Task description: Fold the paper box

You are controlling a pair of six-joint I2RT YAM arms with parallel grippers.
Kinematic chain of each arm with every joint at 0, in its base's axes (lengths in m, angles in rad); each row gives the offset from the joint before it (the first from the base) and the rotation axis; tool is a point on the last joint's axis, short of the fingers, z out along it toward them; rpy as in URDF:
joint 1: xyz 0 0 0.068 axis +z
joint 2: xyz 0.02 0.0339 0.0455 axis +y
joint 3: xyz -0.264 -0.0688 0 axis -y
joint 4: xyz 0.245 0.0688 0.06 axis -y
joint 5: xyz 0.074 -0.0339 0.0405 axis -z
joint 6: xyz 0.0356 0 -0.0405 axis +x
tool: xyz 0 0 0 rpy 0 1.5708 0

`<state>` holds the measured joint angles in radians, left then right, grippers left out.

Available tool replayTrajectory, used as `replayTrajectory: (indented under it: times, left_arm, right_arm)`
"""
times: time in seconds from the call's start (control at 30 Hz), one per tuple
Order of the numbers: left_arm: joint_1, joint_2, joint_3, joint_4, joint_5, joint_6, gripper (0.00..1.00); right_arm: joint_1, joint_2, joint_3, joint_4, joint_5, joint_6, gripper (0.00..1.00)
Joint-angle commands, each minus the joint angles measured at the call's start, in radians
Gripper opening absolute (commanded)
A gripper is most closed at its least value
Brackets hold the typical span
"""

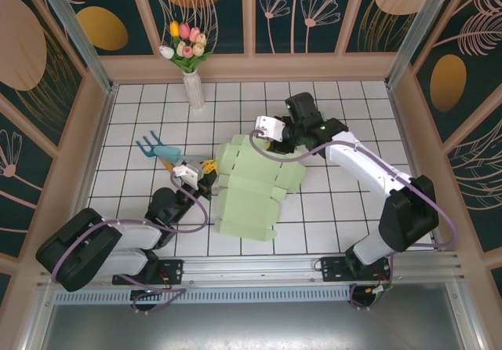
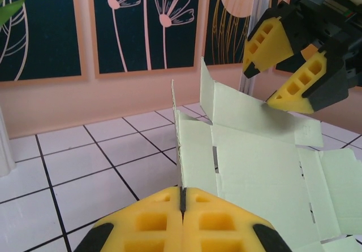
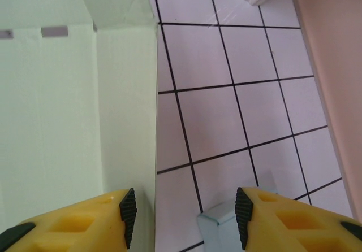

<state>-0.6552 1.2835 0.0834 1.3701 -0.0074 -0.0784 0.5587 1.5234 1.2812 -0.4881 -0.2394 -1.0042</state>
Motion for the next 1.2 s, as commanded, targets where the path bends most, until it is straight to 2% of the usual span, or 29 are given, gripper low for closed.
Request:
replayTrajectory:
  times: [0.0,0.2,0.37,0.57,0.67,0.77,0.83,0.9,0.97,1.0,1.07,1.17]
  left_arm:
    - [0.001,0.006,-0.014,0.099,0.012,0.025,0.0]
    - [0.001,-0.021,-0.028,0.113,0.015,0.014,0.0]
    - [0.001,-0.05,-0.032,0.096,0.009,0.006,0.0]
    - [0.001,-0.062,-0.033,0.09,0.007,-0.003,0.0]
    - [0.001,-0.059,-0.033,0.089,-0.002,-0.002,0.0]
    - [0.001,-0.053,-0.028,0.087,-0.022,-0.012,0.0]
    - [0.001,-0.065,-0.018,0.067,-0.053,-0.046,0.0]
    - [0.001,-0.106,0.006,-0.017,-0.108,-0.107,0.02]
    - [0.001,-0.174,0.058,-0.185,-0.176,-0.196,0.19]
    - [0.0,-0.219,0.089,-0.284,-0.201,-0.247,0.24]
    - [0.001,-0.306,0.147,-0.483,-0.222,-0.351,0.24]
    - [0.001,-0.428,0.209,-0.747,-0.325,-0.616,0.34]
  right_arm:
    - [-0.042,0.021,0.058,-0.168,-0.098,-0.071,0.53]
    - [-0.096,0.078,0.129,-0.284,-0.135,-0.068,0.51]
    - [-0.104,0.1,0.132,-0.313,-0.162,-0.074,0.5]
    - [-0.104,0.116,0.135,-0.323,-0.198,-0.08,0.4]
    - [-0.104,0.115,0.138,-0.33,-0.205,-0.089,0.28]
    - [-0.102,0.111,0.144,-0.344,-0.206,-0.099,0.0]
    - [-0.101,0.107,0.15,-0.364,-0.195,-0.095,0.0]
    - [-0.102,0.109,0.158,-0.395,-0.174,-0.083,0.0]
    - [-0.101,0.118,0.168,-0.427,-0.134,-0.058,0.0]
    - [-0.099,0.12,0.169,-0.442,-0.11,-0.046,0.0]
    - [-0.097,0.113,0.154,-0.447,-0.07,-0.026,0.0]
    - [-0.103,0.079,0.101,-0.411,-0.034,-0.027,0.0]
